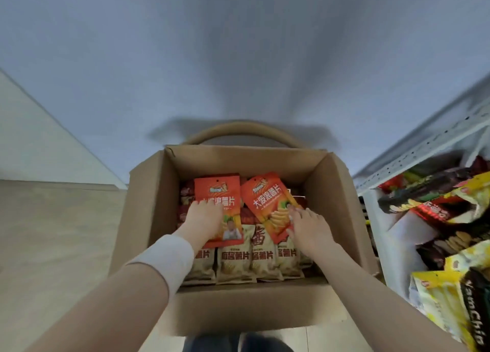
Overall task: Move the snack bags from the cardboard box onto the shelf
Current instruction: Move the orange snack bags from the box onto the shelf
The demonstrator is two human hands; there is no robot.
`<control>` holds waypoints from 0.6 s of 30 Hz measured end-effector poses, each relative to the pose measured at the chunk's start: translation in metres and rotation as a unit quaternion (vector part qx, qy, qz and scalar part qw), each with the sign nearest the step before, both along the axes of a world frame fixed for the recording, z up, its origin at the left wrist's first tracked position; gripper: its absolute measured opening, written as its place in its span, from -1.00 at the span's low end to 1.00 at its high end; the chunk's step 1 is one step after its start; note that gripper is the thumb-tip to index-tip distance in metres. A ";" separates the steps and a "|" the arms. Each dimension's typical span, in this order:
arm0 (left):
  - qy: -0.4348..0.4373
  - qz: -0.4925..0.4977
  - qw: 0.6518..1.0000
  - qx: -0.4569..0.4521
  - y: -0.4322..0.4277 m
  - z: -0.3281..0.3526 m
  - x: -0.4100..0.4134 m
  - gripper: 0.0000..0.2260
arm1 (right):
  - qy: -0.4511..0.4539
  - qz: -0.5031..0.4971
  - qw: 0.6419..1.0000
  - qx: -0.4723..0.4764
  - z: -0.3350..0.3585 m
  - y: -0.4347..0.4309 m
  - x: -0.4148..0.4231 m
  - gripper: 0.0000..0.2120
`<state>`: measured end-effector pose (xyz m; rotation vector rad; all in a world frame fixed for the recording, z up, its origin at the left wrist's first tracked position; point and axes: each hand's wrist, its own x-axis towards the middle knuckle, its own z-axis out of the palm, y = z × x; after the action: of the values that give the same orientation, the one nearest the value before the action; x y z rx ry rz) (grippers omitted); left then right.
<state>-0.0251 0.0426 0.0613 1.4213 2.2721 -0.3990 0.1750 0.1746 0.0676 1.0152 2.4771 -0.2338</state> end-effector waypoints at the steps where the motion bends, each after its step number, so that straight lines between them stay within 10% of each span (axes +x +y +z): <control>1: -0.038 0.040 0.998 -0.009 -0.006 -0.015 -0.005 -0.70 | -0.019 -0.004 1.000 -0.017 -0.013 0.000 -0.002 -0.47; 10: -0.304 0.407 0.861 0.017 -0.016 -0.135 -0.017 -0.40 | -0.043 -0.102 0.986 -0.125 -0.114 0.039 -0.017 -0.33; 18: -0.209 0.628 0.736 0.142 0.024 -0.230 -0.043 -0.12 | 0.011 -0.256 0.960 -0.111 -0.220 0.096 -0.041 -0.02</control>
<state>-0.0681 0.0664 -0.1683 -0.1987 2.3354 0.6545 0.1340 0.2702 -0.1519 1.5370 2.0994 -0.6699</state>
